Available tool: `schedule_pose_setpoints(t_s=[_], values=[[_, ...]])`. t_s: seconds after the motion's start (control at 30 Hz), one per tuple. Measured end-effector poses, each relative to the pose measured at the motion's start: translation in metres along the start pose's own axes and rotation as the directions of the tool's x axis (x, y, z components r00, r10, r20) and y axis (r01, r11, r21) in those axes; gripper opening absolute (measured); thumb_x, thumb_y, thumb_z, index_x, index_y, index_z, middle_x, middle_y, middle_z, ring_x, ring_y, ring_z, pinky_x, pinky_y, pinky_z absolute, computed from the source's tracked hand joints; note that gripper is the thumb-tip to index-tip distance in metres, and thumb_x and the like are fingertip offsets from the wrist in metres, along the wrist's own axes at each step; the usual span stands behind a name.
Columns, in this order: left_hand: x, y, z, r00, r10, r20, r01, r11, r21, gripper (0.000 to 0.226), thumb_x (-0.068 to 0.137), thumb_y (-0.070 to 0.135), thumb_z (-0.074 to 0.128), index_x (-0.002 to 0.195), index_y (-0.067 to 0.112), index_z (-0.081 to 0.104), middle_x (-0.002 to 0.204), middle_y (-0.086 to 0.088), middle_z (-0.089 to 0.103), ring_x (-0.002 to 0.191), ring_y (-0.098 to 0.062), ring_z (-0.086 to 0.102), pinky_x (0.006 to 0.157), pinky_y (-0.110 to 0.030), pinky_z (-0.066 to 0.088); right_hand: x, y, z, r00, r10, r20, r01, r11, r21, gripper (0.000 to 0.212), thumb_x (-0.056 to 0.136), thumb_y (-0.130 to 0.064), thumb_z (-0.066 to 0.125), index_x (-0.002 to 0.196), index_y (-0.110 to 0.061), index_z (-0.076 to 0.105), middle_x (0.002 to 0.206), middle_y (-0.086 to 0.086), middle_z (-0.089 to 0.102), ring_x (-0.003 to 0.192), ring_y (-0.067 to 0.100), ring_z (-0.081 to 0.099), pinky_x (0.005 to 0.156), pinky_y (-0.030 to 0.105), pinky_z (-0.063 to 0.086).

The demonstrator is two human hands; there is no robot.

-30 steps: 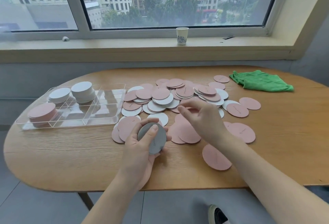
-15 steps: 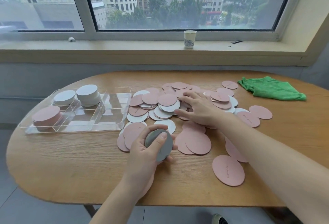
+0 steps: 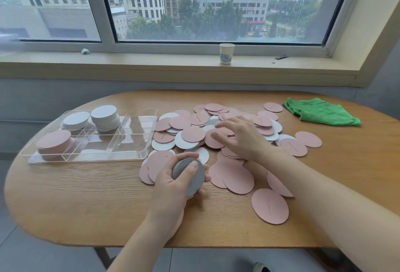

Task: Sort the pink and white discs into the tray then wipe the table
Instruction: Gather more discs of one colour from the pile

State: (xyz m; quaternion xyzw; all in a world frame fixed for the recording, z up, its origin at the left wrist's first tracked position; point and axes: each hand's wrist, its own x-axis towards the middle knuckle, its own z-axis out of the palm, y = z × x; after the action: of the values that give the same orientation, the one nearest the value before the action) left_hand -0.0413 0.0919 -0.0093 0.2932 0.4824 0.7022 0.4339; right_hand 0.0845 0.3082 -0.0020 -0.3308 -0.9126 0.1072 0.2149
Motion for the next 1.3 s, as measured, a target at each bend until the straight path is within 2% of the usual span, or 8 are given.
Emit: schedule_pose_setpoints(t_s=[0.17, 0.3, 0.47, 0.6, 0.73, 0.87, 1.0, 1.3], values=[[0.001, 0.0, -0.001, 1.0, -0.024, -0.001, 0.024, 1.0, -0.008, 0.015, 0.099, 0.009, 0.061, 0.112, 0.01, 0.068, 0.104, -0.021, 0.073, 0.087, -0.035, 0.072, 0.056, -0.034, 0.054, 0.053, 0.007, 0.017, 0.986, 0.143, 0.08, -0.136, 0.987, -0.081, 0.049, 0.1, -0.054, 0.047, 0.138, -0.025, 0.058, 0.149, -0.005, 0.05, 0.142, 0.024, 0.033, 0.115, 0.045, 0.021], [0.004, -0.001, -0.004, 1.0, -0.028, 0.003, 0.028, 0.999, -0.015, 0.014, 0.1, 0.009, 0.062, 0.112, 0.011, 0.069, 0.106, -0.023, 0.072, 0.088, -0.035, 0.072, 0.056, -0.034, 0.054, 0.076, 0.01, 0.021, 0.952, 0.257, 0.165, -0.236, 0.962, -0.133, 0.047, 0.094, -0.055, 0.058, 0.133, -0.029, 0.062, 0.146, -0.006, 0.051, 0.14, 0.029, 0.034, 0.109, 0.044, 0.023], [0.005, -0.002, -0.004, 0.999, -0.027, 0.017, 0.027, 0.999, -0.018, 0.015, 0.1, 0.009, 0.061, 0.113, 0.009, 0.067, 0.099, -0.018, 0.074, 0.086, -0.034, 0.072, 0.057, -0.034, 0.054, 0.081, 0.013, 0.023, 0.938, 0.326, 0.118, -0.335, 0.94, 0.07, 0.028, 0.08, -0.048, 0.079, 0.103, -0.035, 0.07, 0.123, -0.002, 0.065, 0.128, 0.024, 0.048, 0.108, 0.045, 0.035], [0.006, -0.003, -0.005, 0.999, -0.033, 0.012, 0.033, 0.999, -0.027, 0.013, 0.099, 0.01, 0.063, 0.108, 0.015, 0.071, 0.104, -0.023, 0.073, 0.087, -0.034, 0.073, 0.058, -0.036, 0.054, 0.073, 0.016, 0.02, 0.929, 0.371, 0.004, -0.352, 0.877, 0.327, 0.016, 0.078, -0.033, 0.082, 0.069, -0.035, 0.069, 0.095, -0.005, 0.07, 0.1, 0.018, 0.063, 0.097, 0.044, 0.047], [0.007, -0.005, -0.006, 0.999, -0.036, 0.017, 0.037, 0.999, -0.026, 0.014, 0.099, 0.012, 0.063, 0.11, 0.014, 0.07, 0.106, -0.023, 0.073, 0.089, -0.034, 0.072, 0.059, -0.036, 0.054, 0.065, 0.011, 0.002, 0.886, 0.45, -0.116, -0.274, 0.708, 0.651, 0.01, 0.08, -0.023, 0.083, 0.075, -0.025, 0.075, 0.078, 0.002, 0.071, 0.065, 0.01, 0.062, 0.061, 0.026, 0.048], [0.006, -0.005, -0.006, 0.999, -0.037, 0.011, 0.037, 0.999, -0.032, 0.015, 0.099, 0.011, 0.063, 0.111, 0.014, 0.07, 0.107, -0.024, 0.071, 0.089, -0.035, 0.072, 0.058, -0.035, 0.055, 0.056, -0.001, -0.03, 0.842, 0.499, -0.202, -0.132, 0.555, 0.822, 0.004, 0.085, -0.019, 0.08, 0.084, -0.016, 0.077, 0.078, -0.004, 0.068, 0.07, 0.005, 0.057, 0.062, 0.021, 0.05], [0.006, -0.004, -0.006, 0.999, -0.034, 0.011, 0.034, 0.999, -0.033, 0.016, 0.096, 0.014, 0.066, 0.112, 0.013, 0.07, 0.108, -0.025, 0.071, 0.09, -0.035, 0.072, 0.058, -0.036, 0.055, 0.032, -0.015, -0.057, 0.841, 0.451, -0.298, -0.002, 0.553, 0.833, 0.005, 0.088, -0.019, 0.078, 0.086, -0.015, 0.075, 0.071, -0.002, 0.069, 0.064, 0.008, 0.056, 0.062, 0.021, 0.048], [0.003, 0.0, 0.0, 0.999, -0.02, -0.032, 0.019, 0.998, -0.056, 0.036, 0.082, 0.038, 0.084, 0.107, 0.016, 0.071, 0.109, -0.023, 0.071, 0.087, -0.034, 0.071, 0.062, -0.037, 0.052, -0.077, -0.063, -0.032, 0.893, 0.448, 0.03, -0.201, 0.339, 0.919, 0.018, 0.088, -0.017, 0.074, 0.093, -0.001, 0.07, 0.069, 0.006, 0.067, 0.06, 0.015, 0.061, 0.06, 0.025, 0.053]])
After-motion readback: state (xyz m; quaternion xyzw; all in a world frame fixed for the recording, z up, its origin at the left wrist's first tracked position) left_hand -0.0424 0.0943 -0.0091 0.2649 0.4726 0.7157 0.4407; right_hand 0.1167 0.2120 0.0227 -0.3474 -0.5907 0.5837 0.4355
